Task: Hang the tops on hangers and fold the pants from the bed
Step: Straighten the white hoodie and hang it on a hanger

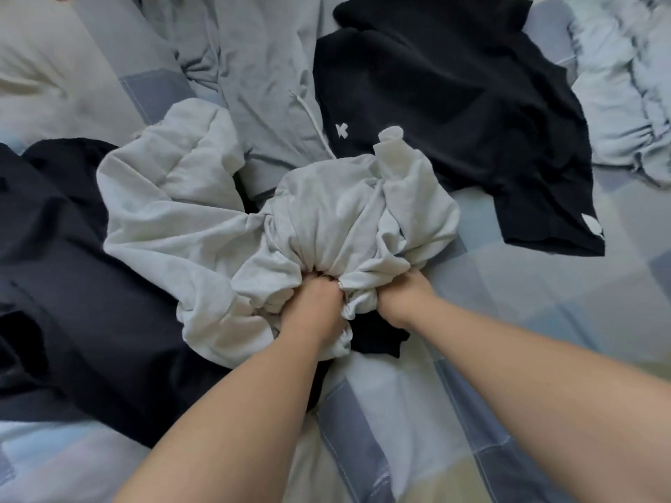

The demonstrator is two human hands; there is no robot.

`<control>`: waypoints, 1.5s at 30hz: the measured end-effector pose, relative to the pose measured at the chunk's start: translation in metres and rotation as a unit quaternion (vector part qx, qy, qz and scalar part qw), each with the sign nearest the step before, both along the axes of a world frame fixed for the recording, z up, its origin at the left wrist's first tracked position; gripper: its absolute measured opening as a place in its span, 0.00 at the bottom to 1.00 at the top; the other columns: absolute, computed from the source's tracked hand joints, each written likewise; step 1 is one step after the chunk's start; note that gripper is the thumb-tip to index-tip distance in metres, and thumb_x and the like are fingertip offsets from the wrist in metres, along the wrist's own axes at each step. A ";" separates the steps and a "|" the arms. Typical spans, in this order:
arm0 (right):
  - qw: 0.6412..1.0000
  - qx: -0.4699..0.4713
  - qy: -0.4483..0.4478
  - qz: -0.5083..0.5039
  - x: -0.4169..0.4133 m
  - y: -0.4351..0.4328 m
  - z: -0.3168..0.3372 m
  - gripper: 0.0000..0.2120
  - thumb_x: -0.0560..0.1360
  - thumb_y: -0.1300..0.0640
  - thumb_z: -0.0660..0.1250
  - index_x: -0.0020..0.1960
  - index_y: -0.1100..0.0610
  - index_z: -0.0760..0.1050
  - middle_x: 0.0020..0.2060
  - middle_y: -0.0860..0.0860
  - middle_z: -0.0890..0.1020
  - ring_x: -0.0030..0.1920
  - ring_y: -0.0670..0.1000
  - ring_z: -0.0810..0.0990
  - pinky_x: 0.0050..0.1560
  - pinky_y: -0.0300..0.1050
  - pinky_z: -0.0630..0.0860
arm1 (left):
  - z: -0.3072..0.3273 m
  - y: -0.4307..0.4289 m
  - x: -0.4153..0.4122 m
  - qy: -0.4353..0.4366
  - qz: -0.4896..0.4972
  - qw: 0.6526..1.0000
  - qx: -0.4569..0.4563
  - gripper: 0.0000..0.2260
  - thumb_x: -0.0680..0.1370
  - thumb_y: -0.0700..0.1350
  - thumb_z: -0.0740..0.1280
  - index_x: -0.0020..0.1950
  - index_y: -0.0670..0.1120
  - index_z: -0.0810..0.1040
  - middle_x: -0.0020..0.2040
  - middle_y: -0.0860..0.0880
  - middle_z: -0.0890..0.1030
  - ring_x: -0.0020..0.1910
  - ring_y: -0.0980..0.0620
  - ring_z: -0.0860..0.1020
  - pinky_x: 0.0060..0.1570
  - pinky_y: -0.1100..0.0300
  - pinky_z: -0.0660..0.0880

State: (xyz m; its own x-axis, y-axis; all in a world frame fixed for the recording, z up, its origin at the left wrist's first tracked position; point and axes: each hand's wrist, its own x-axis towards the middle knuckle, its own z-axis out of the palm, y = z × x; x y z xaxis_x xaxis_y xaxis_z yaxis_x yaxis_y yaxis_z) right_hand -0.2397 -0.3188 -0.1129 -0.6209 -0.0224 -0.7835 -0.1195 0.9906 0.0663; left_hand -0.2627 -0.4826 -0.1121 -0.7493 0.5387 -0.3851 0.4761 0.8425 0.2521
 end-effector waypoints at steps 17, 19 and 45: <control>0.968 -0.070 0.218 -0.102 0.200 0.092 0.017 0.17 0.77 0.54 0.65 0.66 0.56 0.73 0.59 0.56 0.78 0.59 0.59 0.75 0.53 0.52 0.67 | -0.012 0.072 0.210 -0.001 0.017 1.000 -0.006 0.10 0.76 0.48 0.62 0.56 0.51 0.79 0.50 0.49 0.83 0.51 0.44 0.79 0.52 0.54 0.66; 0.974 -0.058 0.204 -0.075 0.245 0.112 0.022 0.17 0.73 0.56 0.70 0.61 0.58 0.76 0.55 0.57 0.80 0.54 0.61 0.78 0.49 0.52 0.69 | -0.011 0.094 0.261 -0.038 0.019 0.999 -0.007 0.10 0.76 0.48 0.62 0.55 0.51 0.78 0.48 0.48 0.83 0.50 0.43 0.79 0.51 0.54 0.66; 0.863 -0.272 0.293 -0.308 0.341 0.177 0.107 0.28 0.73 0.50 0.68 0.73 0.48 0.66 0.69 0.50 0.69 0.68 0.56 0.66 0.67 0.58 0.67 | 0.094 0.164 0.296 0.081 0.032 0.994 0.059 0.28 0.69 0.54 0.73 0.68 0.54 0.71 0.70 0.49 0.70 0.72 0.41 0.65 0.65 0.44 0.62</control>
State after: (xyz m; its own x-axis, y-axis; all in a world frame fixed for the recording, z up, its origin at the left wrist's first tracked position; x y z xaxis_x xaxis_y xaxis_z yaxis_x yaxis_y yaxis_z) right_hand 0.1015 -0.1420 -0.0056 -0.9326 0.1876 -0.3082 0.3370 0.7582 -0.5582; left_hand 0.0330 -0.3190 -0.0178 -0.8312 0.5216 -0.1926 0.4644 0.8417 0.2755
